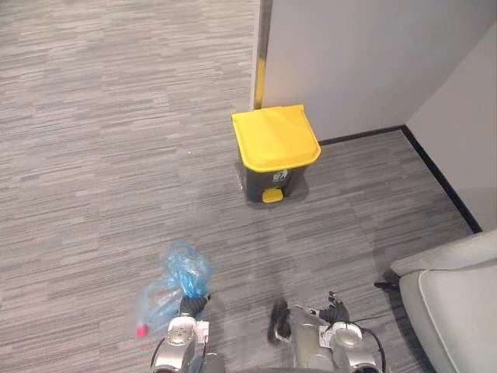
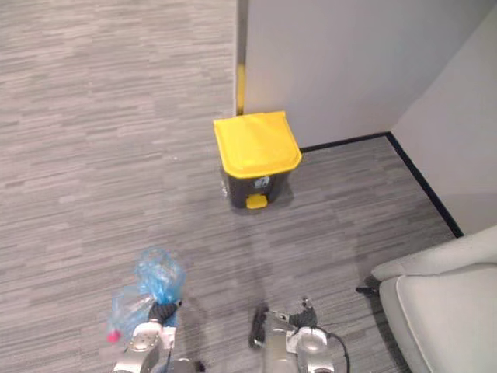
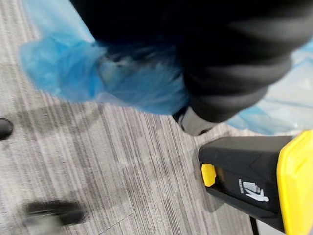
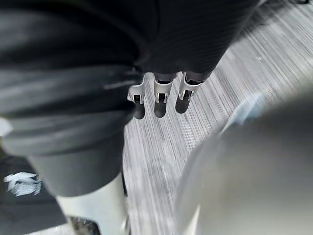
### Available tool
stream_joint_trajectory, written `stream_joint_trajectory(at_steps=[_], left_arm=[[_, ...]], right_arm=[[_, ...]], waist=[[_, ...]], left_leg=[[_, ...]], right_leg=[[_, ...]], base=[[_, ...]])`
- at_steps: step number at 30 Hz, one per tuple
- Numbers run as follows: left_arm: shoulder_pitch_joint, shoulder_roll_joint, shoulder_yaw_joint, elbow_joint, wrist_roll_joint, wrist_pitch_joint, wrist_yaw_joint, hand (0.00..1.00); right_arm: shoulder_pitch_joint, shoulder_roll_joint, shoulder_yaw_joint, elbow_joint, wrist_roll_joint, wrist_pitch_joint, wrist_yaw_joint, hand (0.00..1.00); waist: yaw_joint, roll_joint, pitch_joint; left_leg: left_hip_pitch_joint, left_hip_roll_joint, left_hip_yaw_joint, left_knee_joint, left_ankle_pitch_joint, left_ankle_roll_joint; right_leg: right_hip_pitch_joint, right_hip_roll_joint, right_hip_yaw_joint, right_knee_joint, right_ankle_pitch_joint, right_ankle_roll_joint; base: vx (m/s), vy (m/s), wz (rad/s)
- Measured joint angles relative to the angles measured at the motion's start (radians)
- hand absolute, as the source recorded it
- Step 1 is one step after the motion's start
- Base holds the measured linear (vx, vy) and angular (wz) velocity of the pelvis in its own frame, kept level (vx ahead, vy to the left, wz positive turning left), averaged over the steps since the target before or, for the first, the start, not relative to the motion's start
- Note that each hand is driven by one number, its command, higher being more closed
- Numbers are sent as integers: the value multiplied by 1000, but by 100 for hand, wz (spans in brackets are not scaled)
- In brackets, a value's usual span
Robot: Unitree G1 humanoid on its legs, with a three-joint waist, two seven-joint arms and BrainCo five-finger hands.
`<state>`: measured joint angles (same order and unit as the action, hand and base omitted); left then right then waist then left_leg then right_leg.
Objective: Gather rubbish on tea table into small bin, then transfer packed bag to large trash can.
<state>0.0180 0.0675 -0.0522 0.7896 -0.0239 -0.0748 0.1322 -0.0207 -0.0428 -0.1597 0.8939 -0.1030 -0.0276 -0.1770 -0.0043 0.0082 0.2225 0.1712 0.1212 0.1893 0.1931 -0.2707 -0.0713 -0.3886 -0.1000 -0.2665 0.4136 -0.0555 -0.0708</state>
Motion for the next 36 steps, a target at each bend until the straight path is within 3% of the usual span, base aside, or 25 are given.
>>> stream_joint_trajectory(at_steps=[1, 3, 5, 6, 8, 10, 12, 13, 14, 15, 17, 20, 22, 24, 26, 28, 29, 30, 31, 33, 36], left_arm=[[-9, -8, 1, -2, 0, -4, -1, 100], [-12, -26, 9, -4, 1, -5, -2, 100], [-2, -54, 29, -26, 1, -3, -9, 100], [10, -67, 31, -47, 0, -4, -16, 100], [26, -76, 30, -70, 0, -3, -29, 100], [29, -80, 31, -74, 1, -2, -31, 100], [34, -80, 31, -71, 2, 1, -31, 100], [35, -82, 30, -69, 2, 2, -31, 100], [35, -85, 22, -69, 1, 2, -30, 100], [36, -79, 20, -49, 1, 2, -30, 100], [37, -60, 14, -43, 1, 2, -29, 100], [42, -49, 1, -25, 1, 3, -28, 100], [66, -38, -7, -20, 1, 5, -25, 100], [73, -21, -5, -20, 1, 7, -17, 100], [69, -3, -3, -20, 0, 6, -4, 100], [68, 4, -1, -17, 0, 4, -1, 100], [64, 11, -2, -6, 0, 0, -1, 100], [56, 20, -1, 22, 0, 0, -2, 100], [50, 10, -2, 34, 0, 2, -1, 100], [47, -25, -2, 48, 0, -2, -2, 100], [36, -31, -1, 50, 1, -2, -6, 100]], right_arm=[[-2, -13, -11, 9, -6, 1, 0, 0], [11, -10, -35, 15, -3, 1, 0, 0], [31, -4, -21, 8, -3, 5, 0, 0], [44, 6, -16, -11, -3, 6, 0, 0], [45, 21, -14, -19, 7, 4, 1, 0], [43, 36, -17, -21, 26, 5, 1, 0], [44, 48, -32, -21, 27, 7, -1, 0], [46, 47, -34, -20, 27, 9, -1, 0], [53, 38, -34, -16, 27, 8, -2, 0], [52, 33, -37, 2, 28, 12, -4, 0], [70, 48, -36, 1, 27, 11, -2, 0], [67, 51, -34, 1, 24, 11, 0, 0], [67, 55, -27, -6, 23, 10, 1, 0], [61, 54, -23, -5, 22, 10, 1, 0], [58, 54, -13, -2, 22, 10, 2, 0], [49, 51, -12, 3, 22, 10, 2, 0], [38, 50, -9, 16, 22, 9, 1, 0], [37, 42, -1, 42, 22, 8, 2, 0], [35, 37, -2, 46, 22, 9, 2, 0], [32, -2, -7, 83, 26, 10, 1, 0], [38, 0, -24, 87, 23, 10, 0, 0]], waist=[[-4, 2, 0], [-10, 10, 3], [-8, 8, 4], [5, 9, 4], [11, 4, 3], [19, 3, 2], [23, 0, 4], [28, -2, 1], [30, 10, -9], [42, -7, -19], [42, -40, -42], [43, -43, -43], [42, -41, -44], [36, -34, -42], [35, -35, -43], [32, -27, -43], [24, -31, -45], [16, -48, -51], [16, -36, -49], [15, 17, -65], [7, 22, -67]], left_leg=[[2, -1, -38, 36, 37, -21], [-24, 24, -51, 160, 69, -67], [-140, 76, -62, 470, 147, -129], [-207, 108, -45, 619, 105, -120], [-296, 132, 12, 701, 43, -65], [-363, 132, 58, 617, 7, -22], [-384, 111, 75, 422, 12, -15], [-380, 81, 64, 272, 44, 0], [-378, 56, 37, 138, 144, -4], [-370, 33, 35, 123, 180, -11], [-347, -15, 55, 88, 165, 11], [-289, -61, 95, 75, 119, 42], [-218, -87, 117, 41, 103, 56], [-177, -88, 109, 13, 99, 63], [-158, -77, 97, -11, 100, 61], [-147, -57, 90, -21, 101, 59], [-146, -48, 73, -23, 106, 49], [-137, -71, 51, -35, 111, 34], [-128, -63, 39, -45, 110, 31], [-114, -31, 18, -84, 129, 1], [-80, -12, 6, -109, 145, -13]], right_leg=[[9, -8, -9, 48, -71, 4], [63, -13, -39, 60, -123, 5], [164, -6, -58, 16, -154, 3], [212, 3, -60, -13, -164, -3], [270, 6, -59, -52, -173, 4], [307, 5, -46, -81, -173, 11], [334, -3, -32, -100, -175, 30], [341, -15, -23, -101, -183, 56], [342, -13, -10, -100, -191, 84], [338, -24, 25, -97, -198, 111], [347, -68, 44, -120, -196, 145], [310, -133, 87, 29, -206, 165], [235, -175, 122, 232, -166, 204], [192, -188, 109, 334, -169, 193], [165, -162, 89, 311, -216, 179], [140, -120, 65, 222, -223, 165], [136, -78, 70, 79, -182, 144], [154, -63, 79, -24, -97, 69], [164, -55, 73, -27, -92, 68], [193, -20, 60, -79, -85, 63], [244, 8, 50, -128, -83, 59]], base=[[419, -207, 17], [387, -216, 43], [386, -165, 28], [282, -58, -4], [255, -8, -11], [277, 62, -18], [250, 161, -24], [294, 254, -21], [245, 213, -26], [260, 196, -15], [254, 189, -8], [205, 203, -23], [183, 192, -22], [197, 77, 11], [180, -43, 18], [167, -130, 12], [177, -174, 30], [187, -171, 25], [205, -141, 9], [194, -124, -11], [139, -103, 1]])
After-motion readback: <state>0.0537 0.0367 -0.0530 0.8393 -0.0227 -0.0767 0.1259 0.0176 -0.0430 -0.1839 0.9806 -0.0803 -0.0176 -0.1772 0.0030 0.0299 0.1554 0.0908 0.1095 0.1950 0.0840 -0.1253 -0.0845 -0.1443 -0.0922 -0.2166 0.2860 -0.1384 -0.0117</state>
